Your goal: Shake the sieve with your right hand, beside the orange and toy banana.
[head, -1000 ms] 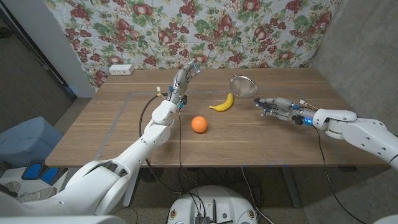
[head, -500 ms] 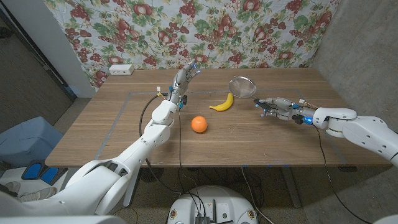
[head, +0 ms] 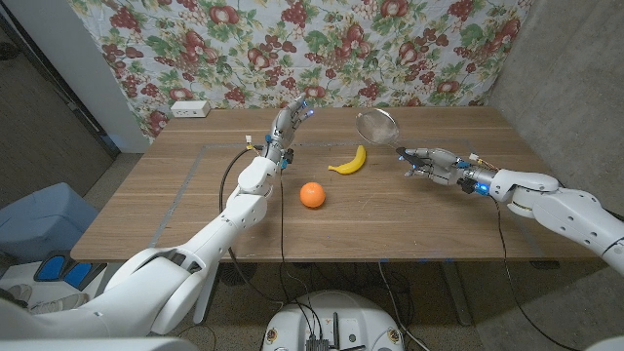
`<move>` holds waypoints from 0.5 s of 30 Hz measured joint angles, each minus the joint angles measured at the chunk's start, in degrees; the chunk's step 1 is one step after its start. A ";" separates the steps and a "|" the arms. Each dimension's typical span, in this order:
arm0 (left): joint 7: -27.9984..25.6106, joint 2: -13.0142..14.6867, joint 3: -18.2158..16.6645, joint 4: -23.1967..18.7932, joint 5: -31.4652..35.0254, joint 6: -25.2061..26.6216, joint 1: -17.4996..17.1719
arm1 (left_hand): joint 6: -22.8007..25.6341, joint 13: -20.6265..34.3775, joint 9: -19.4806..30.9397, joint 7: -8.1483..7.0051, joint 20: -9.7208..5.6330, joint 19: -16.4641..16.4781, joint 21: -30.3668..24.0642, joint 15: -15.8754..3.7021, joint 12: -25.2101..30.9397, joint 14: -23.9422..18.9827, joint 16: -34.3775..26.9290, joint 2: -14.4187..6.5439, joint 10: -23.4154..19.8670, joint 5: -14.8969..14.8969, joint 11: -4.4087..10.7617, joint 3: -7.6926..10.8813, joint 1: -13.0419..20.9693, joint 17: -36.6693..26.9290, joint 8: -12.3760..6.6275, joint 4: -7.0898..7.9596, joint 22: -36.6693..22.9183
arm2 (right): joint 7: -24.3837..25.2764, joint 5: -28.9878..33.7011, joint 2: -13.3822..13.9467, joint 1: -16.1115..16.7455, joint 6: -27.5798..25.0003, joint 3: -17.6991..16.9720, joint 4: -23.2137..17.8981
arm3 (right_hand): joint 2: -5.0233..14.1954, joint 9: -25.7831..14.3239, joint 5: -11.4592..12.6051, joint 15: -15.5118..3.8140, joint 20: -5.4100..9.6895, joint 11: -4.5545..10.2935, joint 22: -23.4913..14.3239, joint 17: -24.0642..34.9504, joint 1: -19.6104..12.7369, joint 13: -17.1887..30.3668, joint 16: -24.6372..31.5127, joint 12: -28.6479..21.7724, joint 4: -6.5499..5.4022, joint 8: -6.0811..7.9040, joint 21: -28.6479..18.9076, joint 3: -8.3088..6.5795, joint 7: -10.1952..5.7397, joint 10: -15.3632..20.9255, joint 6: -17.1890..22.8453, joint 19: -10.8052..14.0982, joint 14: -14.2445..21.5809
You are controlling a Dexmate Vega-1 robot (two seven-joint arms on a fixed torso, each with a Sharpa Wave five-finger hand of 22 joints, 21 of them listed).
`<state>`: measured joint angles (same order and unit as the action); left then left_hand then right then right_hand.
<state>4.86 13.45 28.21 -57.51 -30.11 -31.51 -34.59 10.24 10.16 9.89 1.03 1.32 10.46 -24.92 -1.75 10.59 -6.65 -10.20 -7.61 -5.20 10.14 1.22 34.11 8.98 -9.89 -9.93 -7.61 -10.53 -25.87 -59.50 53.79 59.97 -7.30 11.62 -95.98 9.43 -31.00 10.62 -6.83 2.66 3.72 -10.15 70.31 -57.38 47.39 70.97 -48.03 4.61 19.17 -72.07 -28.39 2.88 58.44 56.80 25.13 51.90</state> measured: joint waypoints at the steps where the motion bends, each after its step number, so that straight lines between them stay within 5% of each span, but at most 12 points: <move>1: 0.07 -0.04 -0.01 0.16 -0.04 -0.08 0.06 | 0.00 0.00 0.00 0.00 0.00 0.00 0.00 0.00 0.00 0.00 0.00 0.00 0.00 0.00 0.00 0.00 0.00 0.00 0.00 0.00 0.00 | -0.67 -0.18 -0.68 0.09 0.92 -0.25 0.60 | 0.00 0.00 0.00 0.00 0.00 0.00 0.00 0.00 0.00 0.00 0.00 0.00 0.00 0.00 0.00 0.00 0.00 0.00 0.00 0.00 0.00; 15: 0.75 -0.58 -0.09 1.82 -0.26 -0.76 0.84 | 0.00 0.00 0.00 0.00 0.00 0.00 0.00 0.00 0.00 0.00 0.00 0.00 0.00 0.00 0.00 0.18 0.00 0.00 0.00 -0.19 0.00 | -7.90 -2.54 -6.42 1.37 10.44 -2.43 4.27 | -0.08 0.01 0.24 -0.06 0.00 0.00 0.00 0.00 0.57 -0.04 -0.26 -0.01 0.00 -0.22 0.00 0.00 -0.22 0.00 0.23 0.01 -0.46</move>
<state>5.61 12.87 28.12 -55.69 -30.37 -32.28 -33.75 10.24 10.15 9.89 1.03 1.32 10.46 -24.92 -1.75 10.59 -6.65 -10.20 -7.62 -5.20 10.14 1.22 34.30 8.98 -9.89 -9.92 -7.80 -10.53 -33.77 -62.04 47.36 61.34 3.14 9.18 -91.71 9.35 -30.99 10.86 -6.89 2.66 3.72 -10.15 70.31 -56.82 47.35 70.71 -48.04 4.61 18.95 -72.07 -28.40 2.66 58.44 57.03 25.14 51.44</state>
